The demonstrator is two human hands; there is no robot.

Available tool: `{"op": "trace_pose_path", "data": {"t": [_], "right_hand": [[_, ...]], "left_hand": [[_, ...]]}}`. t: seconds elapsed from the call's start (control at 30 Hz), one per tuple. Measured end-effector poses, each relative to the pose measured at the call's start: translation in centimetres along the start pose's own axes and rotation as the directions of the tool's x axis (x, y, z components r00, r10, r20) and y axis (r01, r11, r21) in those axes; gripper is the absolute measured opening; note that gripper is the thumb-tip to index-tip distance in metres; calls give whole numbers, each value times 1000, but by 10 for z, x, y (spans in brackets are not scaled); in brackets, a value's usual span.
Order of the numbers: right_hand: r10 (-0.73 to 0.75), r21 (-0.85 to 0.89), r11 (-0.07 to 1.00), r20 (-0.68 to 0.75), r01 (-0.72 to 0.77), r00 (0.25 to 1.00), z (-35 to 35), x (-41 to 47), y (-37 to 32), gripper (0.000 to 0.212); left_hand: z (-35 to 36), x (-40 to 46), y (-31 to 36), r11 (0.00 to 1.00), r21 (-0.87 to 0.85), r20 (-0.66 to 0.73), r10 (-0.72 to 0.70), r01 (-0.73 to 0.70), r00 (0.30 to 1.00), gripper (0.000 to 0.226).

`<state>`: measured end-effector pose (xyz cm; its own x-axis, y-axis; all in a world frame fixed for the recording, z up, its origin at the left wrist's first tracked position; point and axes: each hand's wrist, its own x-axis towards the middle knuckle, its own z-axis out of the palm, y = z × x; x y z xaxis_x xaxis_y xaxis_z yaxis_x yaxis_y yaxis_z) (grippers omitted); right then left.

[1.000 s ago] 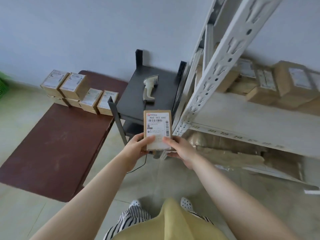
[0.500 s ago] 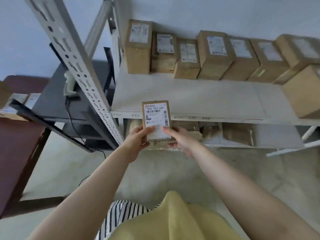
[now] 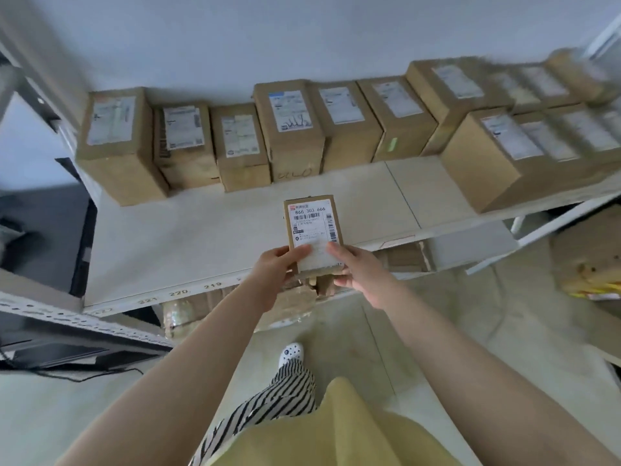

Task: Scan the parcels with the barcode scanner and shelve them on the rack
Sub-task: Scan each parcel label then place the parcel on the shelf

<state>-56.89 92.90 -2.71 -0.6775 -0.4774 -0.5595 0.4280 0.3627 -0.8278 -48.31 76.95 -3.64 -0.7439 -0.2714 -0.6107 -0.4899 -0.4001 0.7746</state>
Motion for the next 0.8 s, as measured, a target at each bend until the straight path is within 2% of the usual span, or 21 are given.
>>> {"op": "trace_pose_path", "data": {"t": [0.1,0.27,0.33,0.5,0.63,0.73,0.8], "right_hand": [[-1,-13,1000,-44,0,999,-34,12,-17,53],[23,-17,1000,-87,-25,996,-85,27,-40,54],[62,57,997,-122,-56,991,-98,33,-42,49],[190,208,966,-172,-152,967,-138,55,-45,37],[233,257,949,-189,-181,954,-181,75,-56,41],[278,336,922,-223,-193,934,-216,86,-66,44],[309,395,897,-238,-199,921,-240,92,-75,31]], "left_hand": [[28,33,19,1000,24,75,-6,4,997,19],[75,72,48,997,72,146,-46,36,988,17],[90,83,56,994,92,159,-67,53,985,18],[133,116,64,983,143,93,-130,116,987,30],[178,144,74,979,158,31,-139,132,990,43],[220,159,82,980,135,-8,-147,147,989,42],[251,168,88,981,125,-33,-145,148,989,33]]}}
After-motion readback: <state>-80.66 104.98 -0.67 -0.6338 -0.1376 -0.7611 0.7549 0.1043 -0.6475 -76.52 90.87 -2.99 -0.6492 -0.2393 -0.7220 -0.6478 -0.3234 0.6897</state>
